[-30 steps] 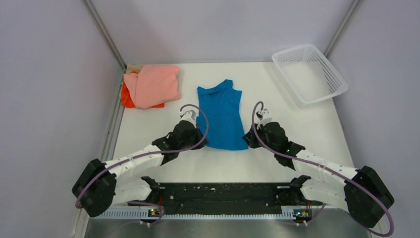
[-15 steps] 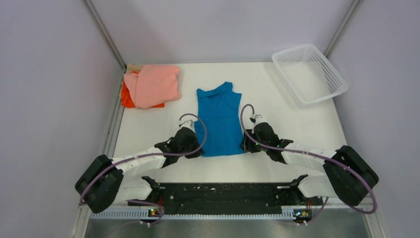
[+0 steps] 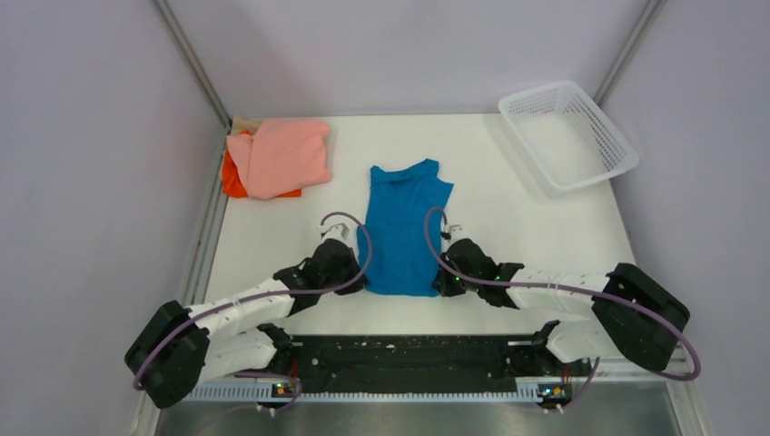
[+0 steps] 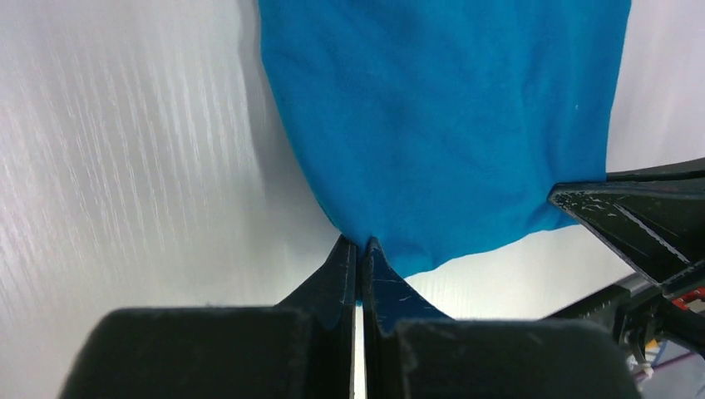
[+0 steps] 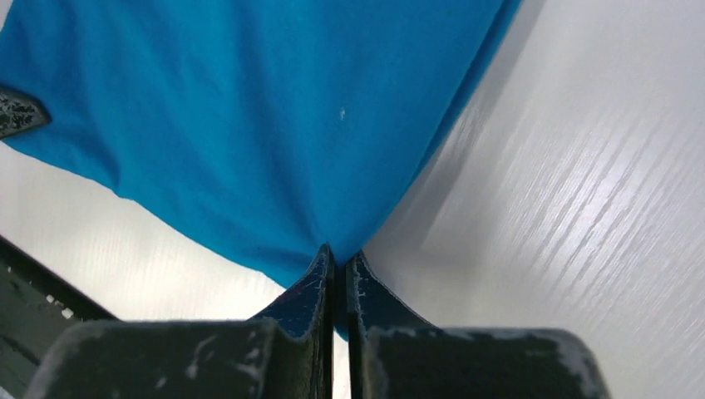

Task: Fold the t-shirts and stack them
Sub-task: Fold the long partially folded tshirt into a neat square

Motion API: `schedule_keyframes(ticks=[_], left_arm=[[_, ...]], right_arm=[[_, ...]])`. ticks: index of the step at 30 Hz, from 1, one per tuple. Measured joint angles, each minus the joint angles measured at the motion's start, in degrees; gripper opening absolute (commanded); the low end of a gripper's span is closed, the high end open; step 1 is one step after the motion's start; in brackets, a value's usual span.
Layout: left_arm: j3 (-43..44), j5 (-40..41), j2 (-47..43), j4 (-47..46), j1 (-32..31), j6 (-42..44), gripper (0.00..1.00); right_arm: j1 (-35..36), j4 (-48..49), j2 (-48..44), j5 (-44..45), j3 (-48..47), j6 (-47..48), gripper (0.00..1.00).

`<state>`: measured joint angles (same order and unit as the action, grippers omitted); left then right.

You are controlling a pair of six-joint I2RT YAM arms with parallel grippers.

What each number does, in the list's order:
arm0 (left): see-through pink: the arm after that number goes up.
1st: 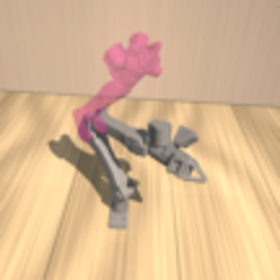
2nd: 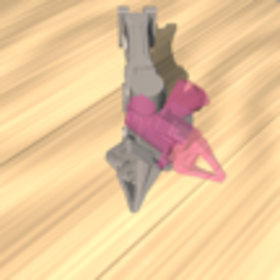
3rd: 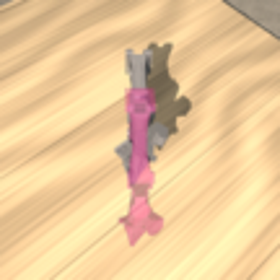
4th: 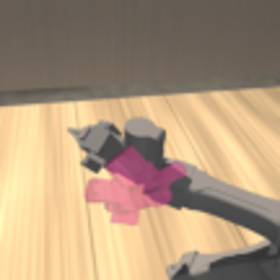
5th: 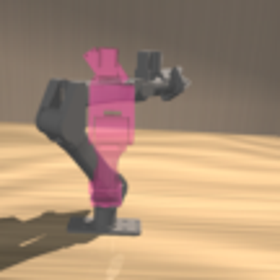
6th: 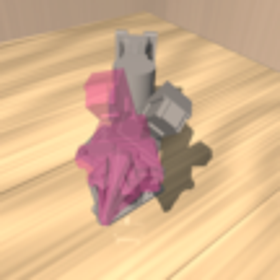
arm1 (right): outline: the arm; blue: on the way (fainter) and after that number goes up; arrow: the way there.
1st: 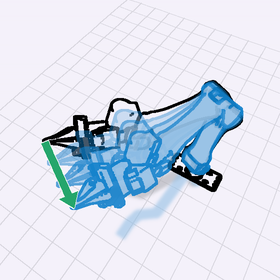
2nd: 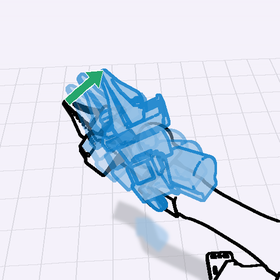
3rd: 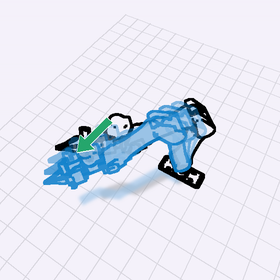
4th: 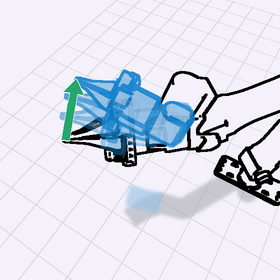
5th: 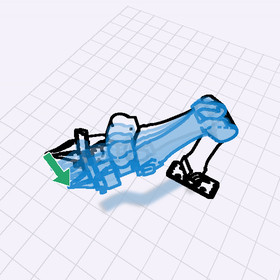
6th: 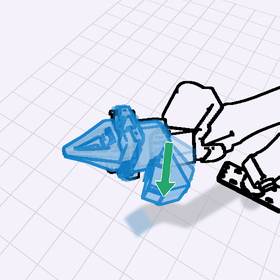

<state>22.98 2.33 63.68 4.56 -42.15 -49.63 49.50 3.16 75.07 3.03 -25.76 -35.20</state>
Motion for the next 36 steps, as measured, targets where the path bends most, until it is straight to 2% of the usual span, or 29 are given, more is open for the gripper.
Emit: schedule_keyframes(ticks=[4,10,12,15,20,23,29,36], left_arm=[[-2.1,-0.8,-6.8,2.9,-1.9,-1.1,0.0],[-2.3,-1.7,-22.7,7.4,-4.9,-0.8,0.0],[0.0,-1.3,-25.2,8.0,-4.9,0.1,0.0],[4.6,1.9,-25.3,8.2,-4.9,1.5,0.0],[11.0,9.8,-20.6,8.0,-4.8,3.8,0.0],[17.0,13.0,-12.5,7.0,-2.8,5.9,0.0],[24.2,10.4,0.7,5.2,5.0,8.5,0.0],[31.3,6.9,11.3,3.2,10.6,10.8,0.0]], right_arm=[[2.6,-4.9,-4.1,-0.9,0.7,-0.9,0.0],[4.1,-14.3,-21.5,-3.2,1.2,-0.9,0.0],[4.1,-16.9,-26.7,-2.1,-1.2,-0.5,0.0],[4.1,-19.4,-28.8,0.7,-6.9,0.7,0.0],[0.4,-20.7,-26.9,5.3,-14.1,2.0,0.0],[-5.3,-19.4,-24.6,5.8,-15.4,2.2,0.0],[-13.0,-16.0,-17.7,3.7,-17.7,3.4,0.0],[-21.5,-10.3,-5.5,-4.3,-23.6,4.4,0.0]])
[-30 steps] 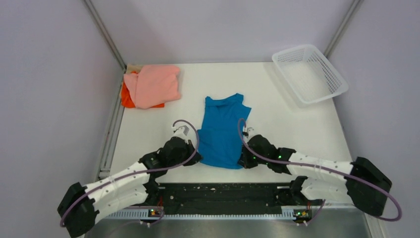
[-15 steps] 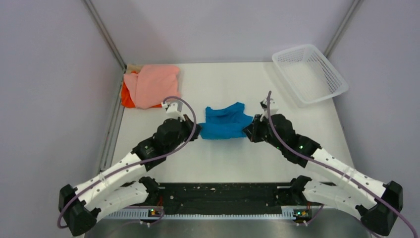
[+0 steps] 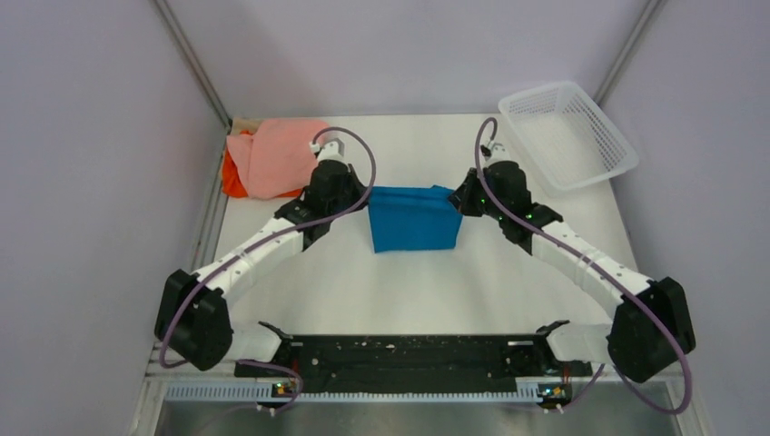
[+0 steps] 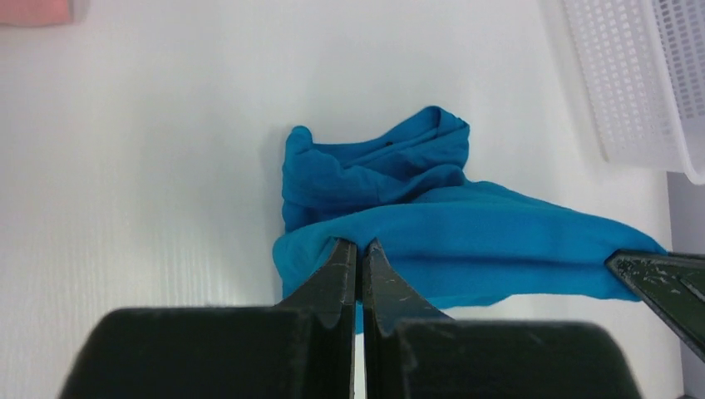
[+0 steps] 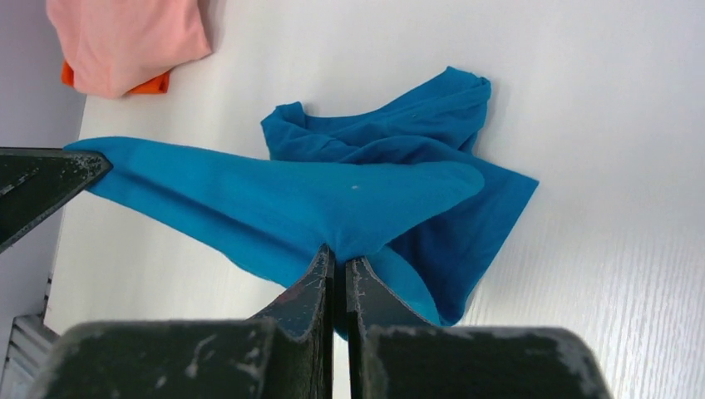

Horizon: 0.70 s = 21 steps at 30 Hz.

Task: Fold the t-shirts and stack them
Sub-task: Fold the long partially folded tshirt into a neat square

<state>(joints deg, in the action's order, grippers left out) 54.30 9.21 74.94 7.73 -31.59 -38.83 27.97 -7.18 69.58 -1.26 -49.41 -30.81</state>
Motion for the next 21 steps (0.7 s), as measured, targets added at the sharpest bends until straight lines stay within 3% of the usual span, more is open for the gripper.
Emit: schedule_keyframes(ticks=[7,15,16,20,21], left_arm=[[7.3,-4.0,11.8,0.9,4.1,1.1,0.0],[12.9,-8.0,19.4,2.6,6.8,1.3,0.01],[14.7,-8.6,21.4,2.8,7.3,1.3,0.04],[20.9,-12.1,28.9,3.1,9.3,1.4,0.37],[22.2,-13.0,30.7,3.3,9.9,1.4,0.42]], right_arm=[[-3.8,2.9,8.7,-5.5,-1.4,-0.1,0.0],[-6.8,6.2,13.3,-9.2,-2.9,-0.4,0.0],[-7.3,6.7,14.8,-9.6,-3.5,-0.5,0.0],[-10.2,9.4,23.7,-12.0,-7.5,-0.9,0.15],[-10.7,9.8,25.6,-12.2,-8.3,-1.0,0.18]])
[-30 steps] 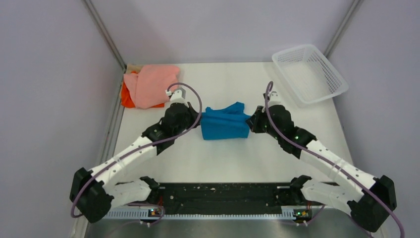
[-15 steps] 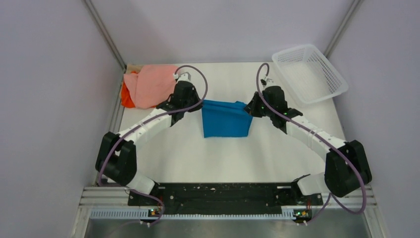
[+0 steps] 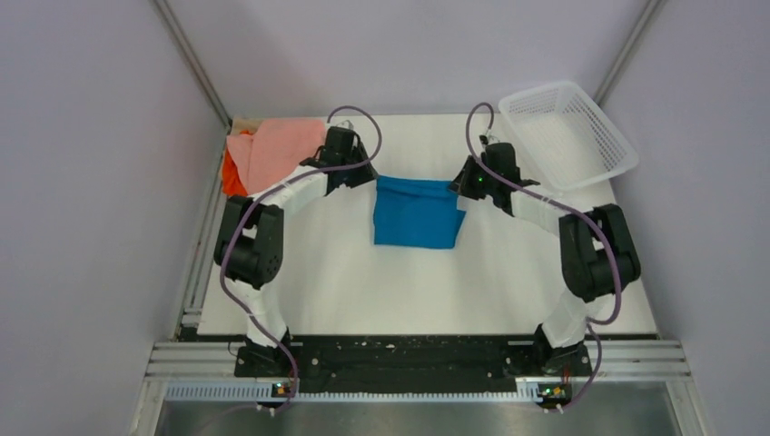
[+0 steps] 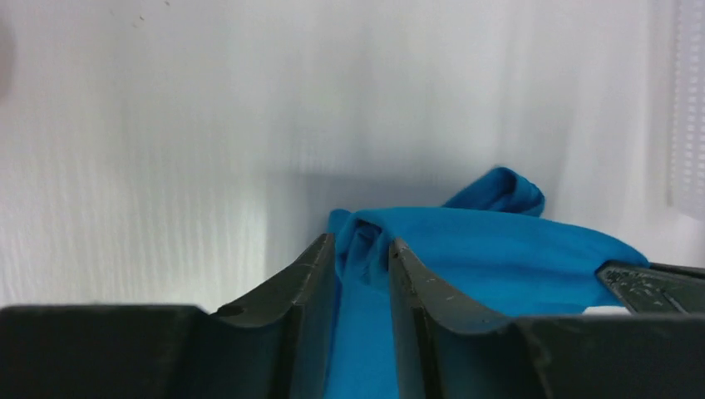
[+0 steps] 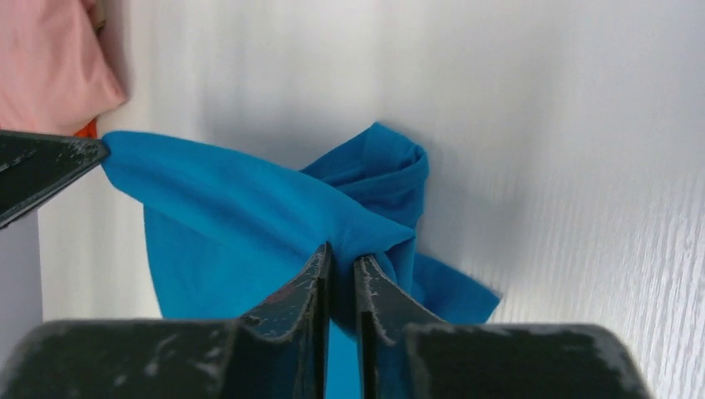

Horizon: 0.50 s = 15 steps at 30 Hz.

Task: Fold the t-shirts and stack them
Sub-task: Fold the long partially folded tshirt into a neat square, then smooth out wrinkles on the folded tshirt

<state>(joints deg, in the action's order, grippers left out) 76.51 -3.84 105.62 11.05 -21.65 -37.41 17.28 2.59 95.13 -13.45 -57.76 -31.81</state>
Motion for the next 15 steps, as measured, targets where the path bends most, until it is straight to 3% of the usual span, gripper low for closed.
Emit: schedule_keyframes(ticks=[5,7,8,9,10,15], left_arm=[[5.8,-2.3,6.9,1.0,3.9,0.1,0.57],[8.7,-3.2,9.0,1.7,5.0,0.1,0.72],[9.8,-3.5,9.4,2.0,5.5,0.3,0.78],[10.4,-3.9,9.5,2.3,5.8,0.5,0.92],[10.6,-4.4,9.3,2.5,5.9,0.6,0.95],[7.2,-9.1,5.7,0.3,5.1,1.1,0.97]], right_arm=[[-2.4,0.7,9.9,-0.5,-6.8,-0.2,0.67],[-2.9,0.2,13.0,-0.6,-11.1,0.4,0.84],[-3.0,0.0,13.7,-0.6,-12.9,0.6,0.89],[-3.1,-0.1,13.9,-0.6,-14.0,0.7,0.91],[-3.2,0.1,13.6,-0.6,-14.6,1.4,0.98],[-3.2,1.3,8.3,-1.0,-10.4,1.8,0.99]])
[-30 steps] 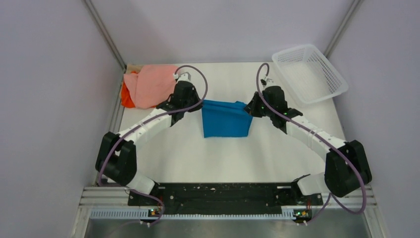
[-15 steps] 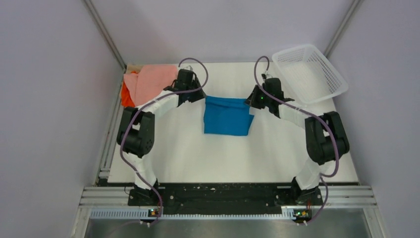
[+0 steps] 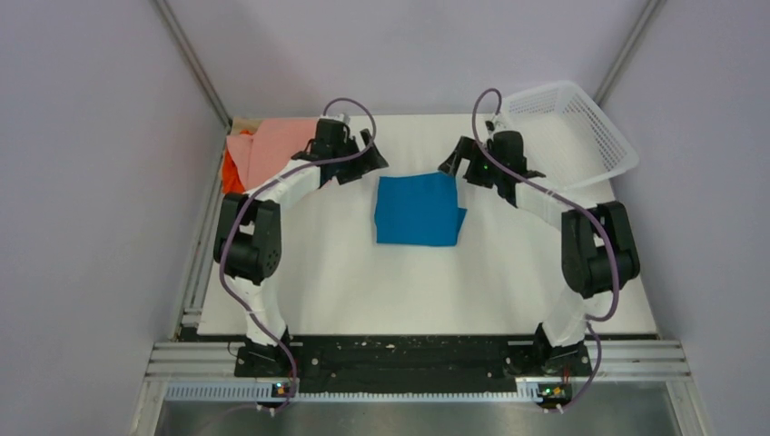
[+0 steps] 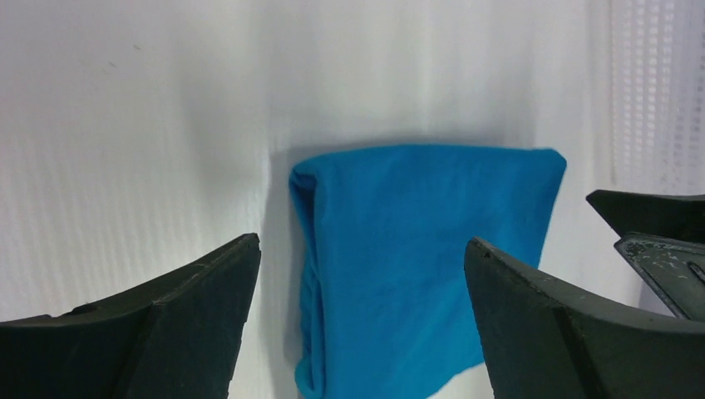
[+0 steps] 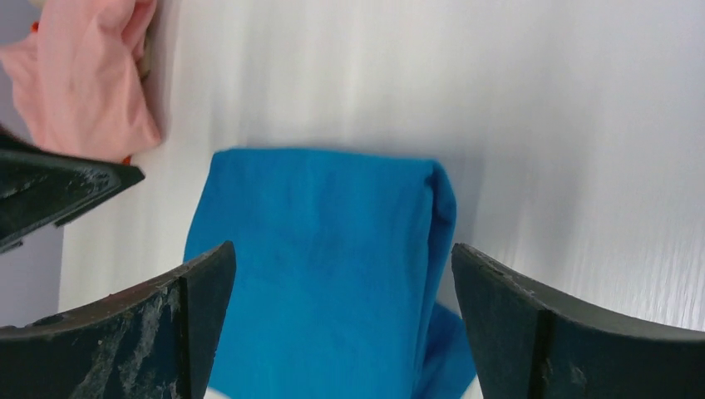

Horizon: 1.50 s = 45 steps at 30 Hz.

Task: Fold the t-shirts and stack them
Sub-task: Smooth out wrinkles on the folded tshirt

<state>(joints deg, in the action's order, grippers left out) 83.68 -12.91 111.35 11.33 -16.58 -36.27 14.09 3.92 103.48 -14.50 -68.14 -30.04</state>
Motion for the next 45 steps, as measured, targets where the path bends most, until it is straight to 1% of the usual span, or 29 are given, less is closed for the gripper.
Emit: schedule_keyframes(ticks=[3,6,12,16,18,22,28,33,36,40,43,45], left_arm=[[-3.1,-2.7,-2.0,-1.1,-1.6,0.1,0.99],[-3.5,-5.2,-1.6,-1.8,-4.0,0.1,0.99],[0.3,-9.4,5.3,-3.0,-8.0,0.0,0.99],[1.7,-10.0,10.5,-3.2,-8.5,-0.4,0.99],[3.2,-9.5,11.2,-2.9,-8.2,-0.4,0.97],[5.7,-8.9,12.6,-1.0,-8.0,-0.6,0.97],[6.1,-6.9,12.5,-0.1,-8.1,-0.5,0.97],[2.9,-5.6,10.6,-2.0,-8.2,-0.4,0.97],[1.2,-5.1,9.8,-3.3,-8.2,-0.4,0.97],[-1.7,-4.5,7.9,-5.0,-8.2,-0.5,0.98],[-7.0,-2.6,3.7,-5.7,-8.3,-0.4,0.99],[-12.3,-0.6,-1.2,-5.6,-8.3,0.0,0.99]], right_arm=[[0.2,4.0,-5.9,-3.9,8.0,-1.1,0.99],[1.0,8.4,-7.6,-8.5,12.3,-2.4,0.99],[1.9,12.1,-2.3,-11.7,11.0,-3.6,0.99],[1.9,13.3,4.0,-11.6,9.4,-4.2,0.99],[1.8,14.4,7.8,-12.7,8.2,-5.2,0.99],[1.1,18.1,11.3,-15.7,5.6,-7.4,0.99],[0.3,20.3,12.3,-18.2,5.4,-8.7,0.99],[0.0,20.3,12.2,-18.1,5.6,-8.5,0.99],[0.0,20.3,10.8,-16.6,7.2,-7.6,0.99],[0.0,17.6,6.3,-13.4,11.1,-5.8,0.99],[0.1,14.5,1.4,-11.2,14.5,-4.1,0.99],[0.5,12.3,-3.3,-9.3,16.7,-2.8,0.99]])
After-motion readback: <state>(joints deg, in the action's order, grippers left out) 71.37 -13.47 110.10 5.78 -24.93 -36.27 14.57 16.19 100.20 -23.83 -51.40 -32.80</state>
